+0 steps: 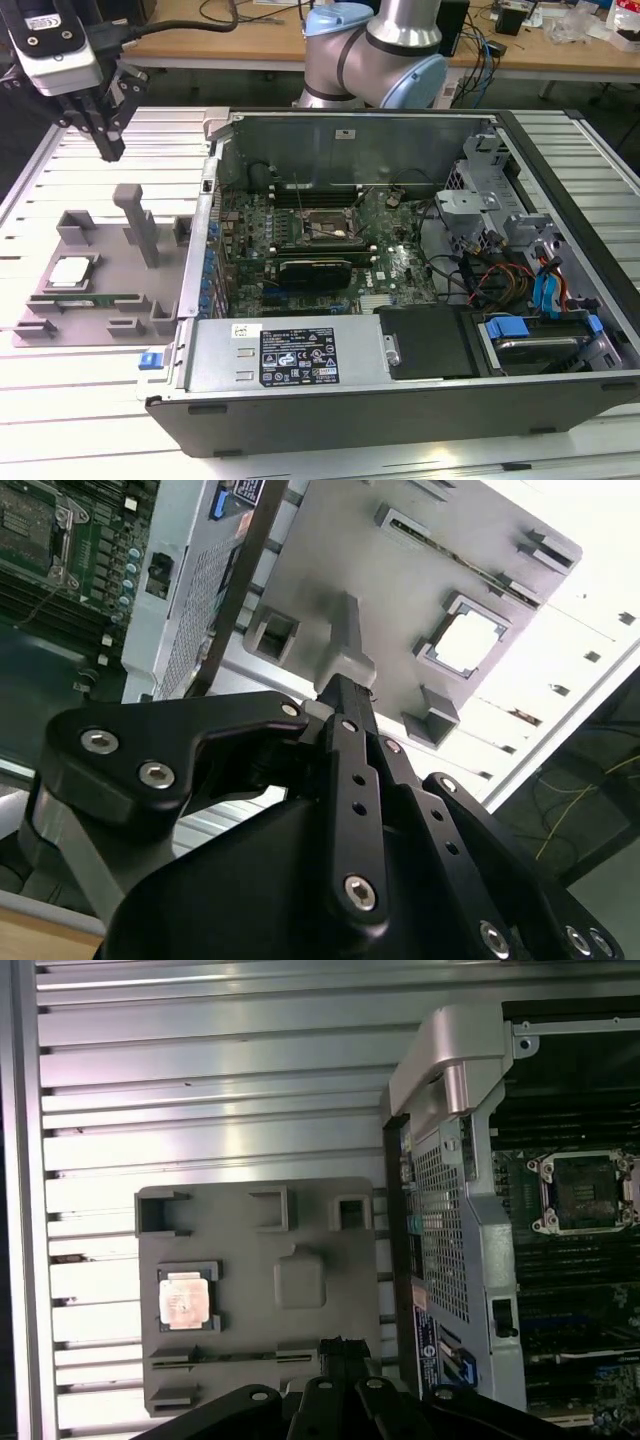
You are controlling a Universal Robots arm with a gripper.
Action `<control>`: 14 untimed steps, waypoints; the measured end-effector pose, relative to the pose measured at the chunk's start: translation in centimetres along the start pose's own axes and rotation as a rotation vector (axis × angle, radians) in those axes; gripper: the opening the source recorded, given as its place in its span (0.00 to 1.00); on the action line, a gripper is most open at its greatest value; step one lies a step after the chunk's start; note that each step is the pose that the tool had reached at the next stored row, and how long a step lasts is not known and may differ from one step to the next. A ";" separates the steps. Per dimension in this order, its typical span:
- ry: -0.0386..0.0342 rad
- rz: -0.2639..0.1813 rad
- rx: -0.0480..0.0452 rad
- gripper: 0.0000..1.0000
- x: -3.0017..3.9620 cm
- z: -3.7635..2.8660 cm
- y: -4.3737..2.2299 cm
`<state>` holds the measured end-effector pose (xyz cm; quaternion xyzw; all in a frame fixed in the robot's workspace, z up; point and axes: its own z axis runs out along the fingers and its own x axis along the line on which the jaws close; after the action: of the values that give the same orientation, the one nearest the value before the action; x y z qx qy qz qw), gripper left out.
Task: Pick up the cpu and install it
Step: 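Reach for the cpu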
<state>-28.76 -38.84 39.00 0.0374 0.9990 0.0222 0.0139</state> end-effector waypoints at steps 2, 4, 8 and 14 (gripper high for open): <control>-0.0001 0.000 0.0000 0.11 0.46 0.08 -0.02; -0.0002 0.000 0.0000 0.11 0.85 0.11 -0.03; -0.0004 0.000 0.0000 0.11 1.76 0.16 -0.05; -0.0007 0.000 0.0000 0.11 2.66 0.21 -0.09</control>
<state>-31.41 -38.72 38.72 0.0374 0.9990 0.0222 0.0142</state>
